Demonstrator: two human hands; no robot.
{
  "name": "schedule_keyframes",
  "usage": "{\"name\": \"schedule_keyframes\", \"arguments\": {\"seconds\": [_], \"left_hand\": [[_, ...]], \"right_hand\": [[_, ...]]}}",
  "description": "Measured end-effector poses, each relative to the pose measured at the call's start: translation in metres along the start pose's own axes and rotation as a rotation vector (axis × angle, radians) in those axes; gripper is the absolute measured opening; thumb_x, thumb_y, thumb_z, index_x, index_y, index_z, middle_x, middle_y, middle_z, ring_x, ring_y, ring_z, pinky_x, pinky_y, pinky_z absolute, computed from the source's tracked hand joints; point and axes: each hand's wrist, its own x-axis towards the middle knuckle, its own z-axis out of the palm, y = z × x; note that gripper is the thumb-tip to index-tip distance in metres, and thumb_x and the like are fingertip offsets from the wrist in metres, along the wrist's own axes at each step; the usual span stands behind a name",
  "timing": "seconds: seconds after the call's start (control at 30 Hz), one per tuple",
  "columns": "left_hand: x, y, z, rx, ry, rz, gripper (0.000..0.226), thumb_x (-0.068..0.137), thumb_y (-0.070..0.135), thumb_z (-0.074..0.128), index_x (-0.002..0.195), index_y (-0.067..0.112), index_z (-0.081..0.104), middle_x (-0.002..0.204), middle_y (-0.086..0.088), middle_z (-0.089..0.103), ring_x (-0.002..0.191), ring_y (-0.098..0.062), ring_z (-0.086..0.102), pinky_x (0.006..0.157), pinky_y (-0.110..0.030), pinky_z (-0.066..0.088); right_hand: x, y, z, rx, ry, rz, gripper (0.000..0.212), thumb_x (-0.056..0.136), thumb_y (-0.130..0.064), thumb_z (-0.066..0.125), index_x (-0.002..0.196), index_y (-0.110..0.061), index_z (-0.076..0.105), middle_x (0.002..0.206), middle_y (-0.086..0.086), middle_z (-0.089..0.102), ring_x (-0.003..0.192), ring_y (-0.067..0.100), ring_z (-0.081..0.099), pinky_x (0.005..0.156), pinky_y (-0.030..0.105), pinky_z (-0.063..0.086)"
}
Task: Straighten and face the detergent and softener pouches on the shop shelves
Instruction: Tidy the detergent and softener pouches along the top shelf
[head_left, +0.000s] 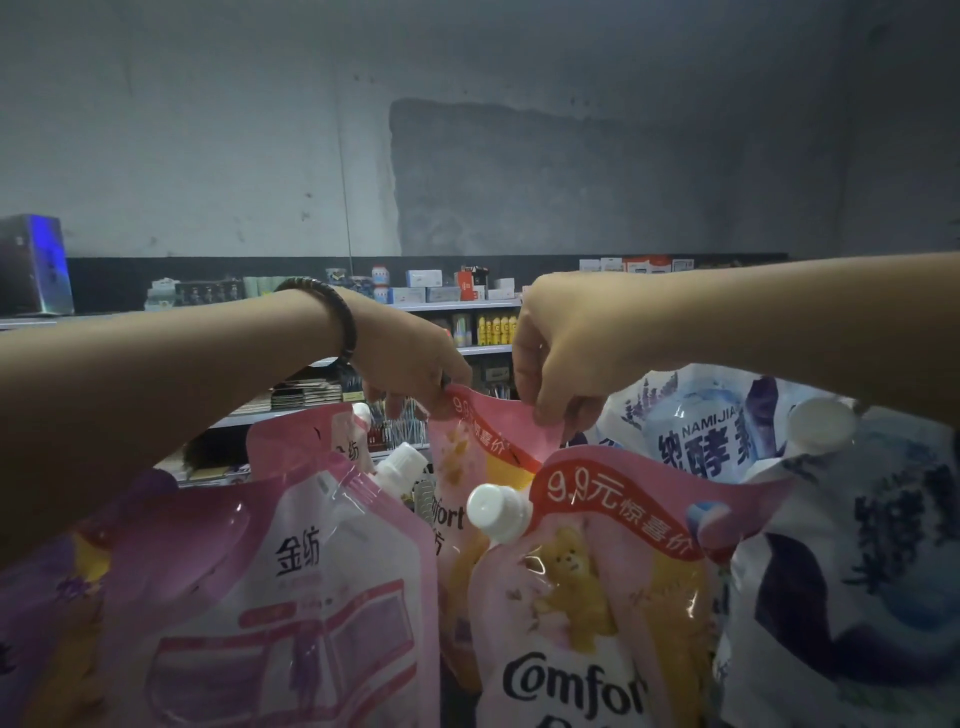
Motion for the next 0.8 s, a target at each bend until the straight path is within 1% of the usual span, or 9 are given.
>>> {"name": "schedule_keyframes", "arguments": {"seconds": [0.1, 0.17, 0.3, 0.4, 0.47, 0.53, 0.67, 0.73, 0.8], "left_hand": [[-0.002, 0.000, -0.002, -0.030, -0.013, -0.002, 0.003, 0.104, 0.030, 0.068, 0.103, 0.029, 0.070, 0.102, 0.002, 0.076, 0.088, -0.025, 0.080, 0.077, -0.042, 0.067], [-0.003, 0.000, -0.003, -0.043, -0.017, -0.003, 0.007, 0.104, 0.028, 0.069, 0.098, 0.031, 0.071, 0.098, 0.003, 0.078, 0.086, -0.027, 0.080, 0.075, -0.038, 0.065], [-0.009, 0.006, -0.004, -0.047, -0.024, -0.020, 0.011, 0.102, 0.027, 0.071, 0.097, 0.035, 0.075, 0.094, 0.003, 0.080, 0.090, -0.029, 0.079, 0.073, -0.033, 0.062], [-0.014, 0.009, -0.004, -0.056, -0.014, -0.035, 0.015, 0.101, 0.026, 0.073, 0.094, 0.039, 0.077, 0.091, 0.005, 0.080, 0.090, -0.029, 0.079, 0.077, -0.037, 0.064], [-0.017, 0.010, -0.003, -0.058, -0.010, -0.040, 0.016, 0.100, 0.026, 0.073, 0.097, 0.041, 0.079, 0.091, 0.006, 0.080, 0.092, -0.027, 0.079, 0.082, -0.041, 0.066], [-0.019, 0.013, -0.002, -0.078, -0.012, -0.049, 0.016, 0.100, 0.026, 0.073, 0.100, 0.041, 0.080, 0.093, 0.007, 0.081, 0.095, -0.027, 0.078, 0.086, -0.043, 0.065], [-0.026, 0.019, -0.003, -0.114, -0.030, -0.064, 0.013, 0.103, 0.032, 0.068, 0.110, 0.035, 0.079, 0.100, 0.003, 0.082, 0.100, -0.028, 0.077, 0.090, -0.042, 0.062], [-0.029, 0.021, -0.003, -0.165, -0.046, -0.065, 0.015, 0.104, 0.030, 0.068, 0.112, 0.031, 0.080, 0.100, -0.001, 0.083, 0.096, -0.029, 0.078, 0.085, -0.039, 0.063], [-0.031, 0.023, -0.004, -0.216, -0.069, -0.065, 0.016, 0.104, 0.027, 0.067, 0.114, 0.026, 0.079, 0.101, -0.006, 0.082, 0.086, -0.029, 0.075, 0.079, -0.038, 0.061]], "right_hand": [[0.003, 0.008, -0.003, -0.011, 0.032, 0.023, 0.021, 0.082, 0.004, 0.087, 0.100, -0.002, 0.077, 0.076, 0.012, 0.080, 0.067, 0.024, 0.080, 0.059, 0.031, 0.065], [0.005, 0.012, -0.005, -0.052, 0.046, 0.019, 0.022, 0.083, 0.002, 0.086, 0.102, -0.005, 0.078, 0.076, 0.011, 0.080, 0.067, 0.023, 0.080, 0.055, 0.028, 0.063], [0.007, 0.016, -0.007, -0.210, 0.084, -0.044, 0.015, 0.086, -0.005, 0.086, 0.097, -0.014, 0.083, 0.078, 0.003, 0.081, 0.063, 0.016, 0.079, 0.061, 0.029, 0.062], [0.010, 0.015, -0.005, -0.358, 0.146, -0.090, 0.014, 0.084, -0.011, 0.088, 0.091, -0.023, 0.085, 0.080, 0.000, 0.080, 0.057, 0.014, 0.076, 0.058, 0.027, 0.061], [0.013, 0.016, -0.003, -0.432, 0.188, -0.100, 0.016, 0.081, -0.013, 0.090, 0.088, -0.026, 0.085, 0.082, -0.004, 0.080, 0.068, 0.016, 0.077, 0.065, 0.033, 0.066], [0.014, 0.018, -0.002, -0.488, 0.219, -0.105, 0.017, 0.081, -0.012, 0.089, 0.085, -0.028, 0.085, 0.085, -0.008, 0.078, 0.078, 0.017, 0.074, 0.072, 0.038, 0.067], [0.014, 0.018, -0.002, -0.567, 0.245, -0.105, 0.021, 0.081, -0.009, 0.086, 0.077, -0.029, 0.081, 0.084, -0.009, 0.075, 0.078, 0.017, 0.072, 0.066, 0.034, 0.065], [0.014, 0.019, -0.003, -0.584, 0.251, -0.104, 0.021, 0.081, -0.008, 0.085, 0.077, -0.028, 0.081, 0.083, -0.008, 0.075, 0.076, 0.018, 0.073, 0.067, 0.036, 0.066], [0.014, 0.020, -0.004, -0.582, 0.252, -0.103, 0.022, 0.081, -0.008, 0.085, 0.075, -0.029, 0.080, 0.080, -0.009, 0.075, 0.075, 0.018, 0.073, 0.068, 0.038, 0.067]]}}
